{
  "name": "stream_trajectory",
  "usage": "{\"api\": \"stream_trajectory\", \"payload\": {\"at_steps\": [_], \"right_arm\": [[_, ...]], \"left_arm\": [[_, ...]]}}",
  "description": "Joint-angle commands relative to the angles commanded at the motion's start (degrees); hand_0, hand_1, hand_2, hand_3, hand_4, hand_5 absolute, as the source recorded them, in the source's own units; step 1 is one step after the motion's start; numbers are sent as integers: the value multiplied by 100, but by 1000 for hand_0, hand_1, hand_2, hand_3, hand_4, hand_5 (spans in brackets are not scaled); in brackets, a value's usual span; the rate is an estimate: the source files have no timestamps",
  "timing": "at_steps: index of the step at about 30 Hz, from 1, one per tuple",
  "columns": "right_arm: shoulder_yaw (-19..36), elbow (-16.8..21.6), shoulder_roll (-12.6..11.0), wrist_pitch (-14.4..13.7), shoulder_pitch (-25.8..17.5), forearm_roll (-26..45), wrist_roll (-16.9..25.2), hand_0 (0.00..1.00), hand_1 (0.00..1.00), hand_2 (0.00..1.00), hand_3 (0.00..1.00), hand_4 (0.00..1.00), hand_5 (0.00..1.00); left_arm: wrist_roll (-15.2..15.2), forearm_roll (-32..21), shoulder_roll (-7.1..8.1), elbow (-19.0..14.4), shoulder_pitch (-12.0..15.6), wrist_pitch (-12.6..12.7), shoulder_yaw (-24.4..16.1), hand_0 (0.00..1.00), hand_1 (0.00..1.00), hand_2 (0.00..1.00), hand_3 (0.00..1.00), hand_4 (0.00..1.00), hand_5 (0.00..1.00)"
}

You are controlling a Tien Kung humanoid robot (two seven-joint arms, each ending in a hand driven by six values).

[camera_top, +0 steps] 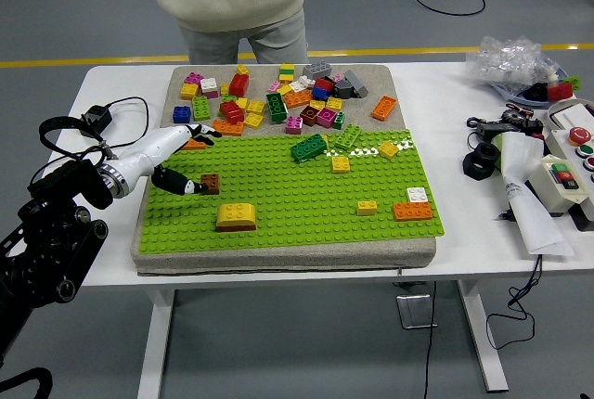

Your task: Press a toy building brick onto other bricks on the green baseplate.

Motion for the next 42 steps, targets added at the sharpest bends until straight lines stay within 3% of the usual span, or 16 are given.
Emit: {"api": "stream_trajectory", "payload": {"at_steps": [8, 9, 15, 42], "right_arm": [[-20, 0, -13, 2, 6, -20, 6, 803, 731, 754, 739, 998, 664], [-21, 0, -16, 4, 6, -26, 4, 803, 731, 753, 739, 998, 664], [-37, 0, -17, 2, 17, -30, 10, 803, 732, 754, 739, 998, 664], [-25, 0, -15, 4, 45, -10, 3, 802, 732, 754, 742, 998, 665]], "left_arm": [[59, 0, -143, 436, -133, 53, -39, 880, 802, 761, 822, 873, 51], [63, 0, -155, 491, -141, 55, -40, 870, 794, 700, 808, 812, 24], [86, 0, -198, 711, -161, 58, -30, 867, 791, 668, 802, 781, 2], [88, 0, -306, 1109, -258, 179, -4, 855, 780, 654, 798, 750, 2]]}}
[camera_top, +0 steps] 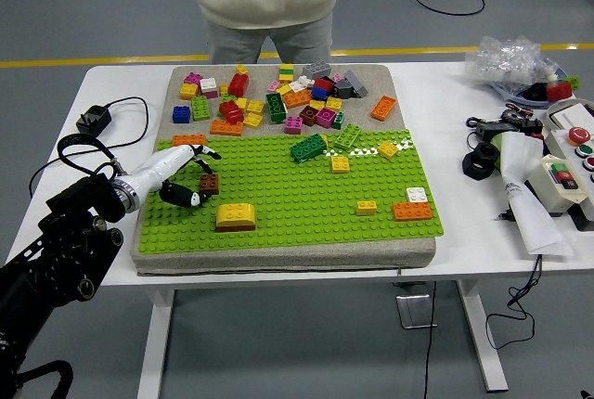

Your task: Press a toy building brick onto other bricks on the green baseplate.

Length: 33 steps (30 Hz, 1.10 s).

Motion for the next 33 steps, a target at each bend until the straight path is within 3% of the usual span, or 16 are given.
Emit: {"api": "stream_trajectory", "payload": {"at_steps": [20, 21, 26, 27, 32, 33], "right_arm": [[-14, 0, 5, -16, 5, 24, -9, 803, 731, 754, 743, 998, 667], [-15, 0, 5, -17, 5, 26, -9, 802, 731, 754, 743, 998, 667], [-13, 0, 7, -22, 8, 33, -10, 802, 731, 754, 743, 998, 667], [-13, 0, 7, -22, 8, 33, -11, 803, 732, 754, 743, 998, 668], [-17, 0, 6, -32, 4, 38, -11, 803, 732, 754, 743, 998, 668], [-18, 0, 6, -34, 3, 39, -11, 803, 732, 754, 744, 998, 667]], "left_arm": [[-21, 0, -61, 189, -52, 212, 28, 845, 766, 630, 757, 700, 2], [-25, 0, -64, 197, -53, 228, 29, 832, 758, 618, 723, 664, 2], [-46, 0, -80, 229, -65, 281, 33, 832, 758, 618, 723, 664, 2], [-48, 0, -81, 231, -65, 285, 33, 810, 744, 599, 693, 623, 2], [-65, 0, -89, 286, -60, 312, 52, 810, 744, 599, 693, 623, 2], [-67, 0, -90, 294, -57, 315, 56, 786, 739, 587, 677, 578, 2]]}}
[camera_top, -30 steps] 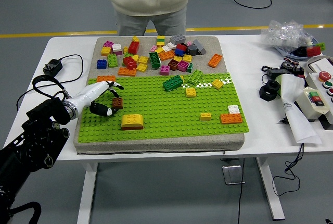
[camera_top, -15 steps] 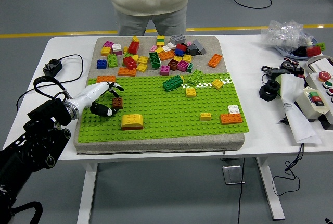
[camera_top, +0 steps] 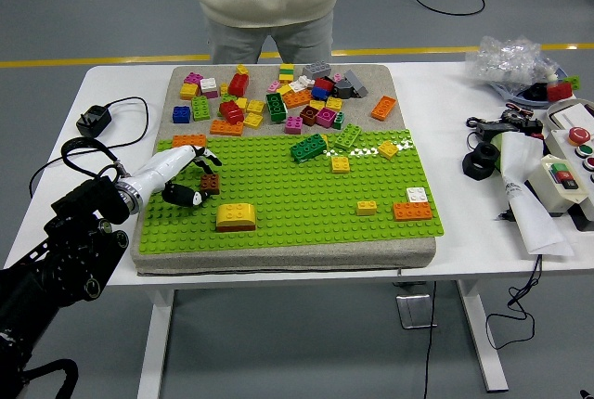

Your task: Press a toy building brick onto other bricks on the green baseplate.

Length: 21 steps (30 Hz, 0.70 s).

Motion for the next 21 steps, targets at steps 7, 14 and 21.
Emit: {"api": "stream_trajectory", "payload": {"at_steps": [7, 14, 21], "right_arm": [[-15, 0, 10, -18, -10, -6, -2, 802, 732, 754, 744, 998, 668], [-19, 0, 13, -20, -16, -11, -1, 802, 732, 754, 744, 998, 668], [-3, 0, 10, -8, -26, -22, -3, 802, 732, 754, 745, 998, 668]], "left_arm": [[-46, 0, -2, 49, 24, 128, 13, 749, 706, 567, 676, 525, 2], [-76, 0, 6, 0, 66, 195, 11, 720, 679, 550, 630, 465, 2], [-78, 0, 69, -277, 156, 168, -23, 713, 672, 546, 631, 462, 2]]}}
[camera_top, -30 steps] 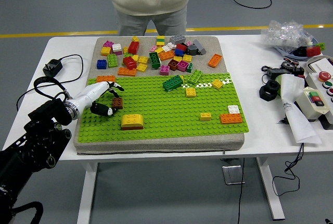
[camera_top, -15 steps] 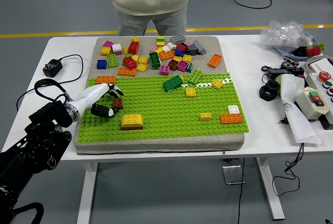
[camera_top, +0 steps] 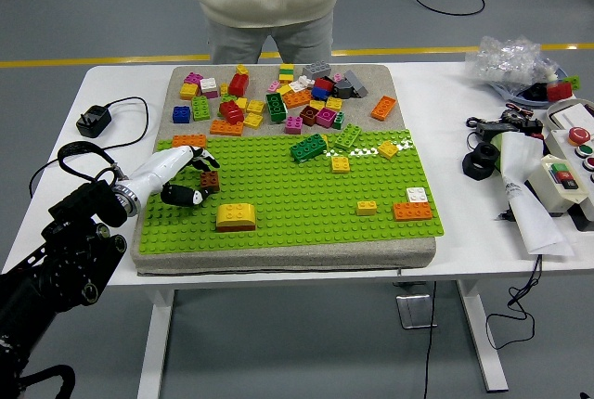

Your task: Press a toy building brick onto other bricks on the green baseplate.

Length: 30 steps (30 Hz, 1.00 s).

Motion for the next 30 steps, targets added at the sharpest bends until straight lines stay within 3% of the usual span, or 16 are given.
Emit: {"api": "stream_trajectory", "payload": {"at_steps": [9, 30], "right_arm": [[9, 0, 0, -6, -5, -4, 15, 803, 733, 754, 745, 998, 668], [116, 0, -68, 23, -20, 15, 62, 802, 731, 754, 745, 998, 667]], "left_arm": [[11, 0, 125, -456, 145, -65, 22, 703, 664, 544, 626, 443, 2], [66, 0, 579, -2129, 617, -420, 171, 700, 662, 543, 605, 440, 2]]}}
